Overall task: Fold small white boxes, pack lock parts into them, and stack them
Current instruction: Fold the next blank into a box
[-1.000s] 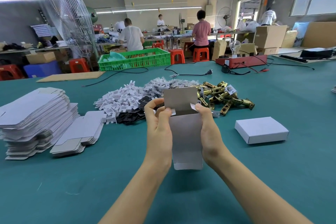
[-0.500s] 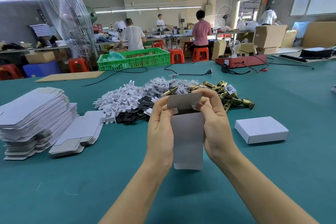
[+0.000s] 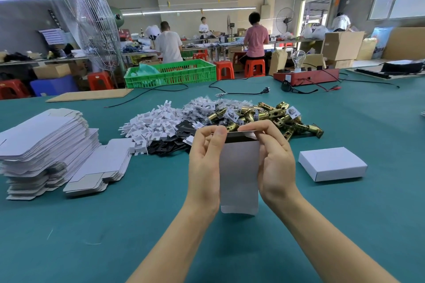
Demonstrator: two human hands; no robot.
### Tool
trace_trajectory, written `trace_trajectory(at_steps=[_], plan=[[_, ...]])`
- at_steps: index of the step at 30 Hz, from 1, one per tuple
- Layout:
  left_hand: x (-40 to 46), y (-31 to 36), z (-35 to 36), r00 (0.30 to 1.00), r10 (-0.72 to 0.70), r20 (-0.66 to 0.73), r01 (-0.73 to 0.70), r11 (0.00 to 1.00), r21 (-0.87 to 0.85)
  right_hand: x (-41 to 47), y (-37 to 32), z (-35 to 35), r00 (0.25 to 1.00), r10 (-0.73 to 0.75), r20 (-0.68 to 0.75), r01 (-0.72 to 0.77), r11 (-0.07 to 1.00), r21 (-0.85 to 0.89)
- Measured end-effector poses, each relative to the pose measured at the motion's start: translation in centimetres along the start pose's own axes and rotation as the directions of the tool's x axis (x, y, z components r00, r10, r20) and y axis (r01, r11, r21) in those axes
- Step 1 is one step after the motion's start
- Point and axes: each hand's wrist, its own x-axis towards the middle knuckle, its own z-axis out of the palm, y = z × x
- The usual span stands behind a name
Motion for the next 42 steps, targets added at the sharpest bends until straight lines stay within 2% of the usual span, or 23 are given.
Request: trace_trajectory(at_steps=[4,10,20,28,34,39,42], plan=[[0.2,-0.3,-0.1,1.000,-0.012,0.006,0.012,1.000,-0.008,0.1,-0.1,-0.2,0.998,0.051,0.037,-0.052,0.998,0.018],[0.5,-0.9,-0.3,1.000,-0.014,-0.011,0.014,1.000,0.021,0.1,0.0,0.0,0.998,0.053,-0.027,-0.056,0.991,-0.120],[0.4,-1.0,-0.4,0.999,0.050,-0.003,-0.049,0.996,0.076,-0.2,0.2,0.3,0.999,-0.051,-0.001,0.049,0.972,-0.232],[0.3,-1.1,-0.2,0.996,0.084,0.001,-0.084,0.996,0.040,0.0,0.4,0.1,0.993,-0.113,0.015,0.114,0.967,-0.229],[0.3,-1.2,-0.2,0.996,0.092,0.007,-0.092,0.995,0.030,0.1,0.4,0.0,0.993,-0.115,0.000,0.112,0.967,-0.228],[0.2,-1.2,-0.3,0.996,0.084,0.033,-0.085,0.995,0.056,0.1,0.3,-0.1,0.999,-0.042,-0.019,0.039,0.988,-0.150],[0.2,-1.1,-0.3,0.993,0.117,0.035,-0.120,0.988,0.094,0.0,0.3,0.0,0.997,-0.074,-0.003,0.072,0.980,-0.185]])
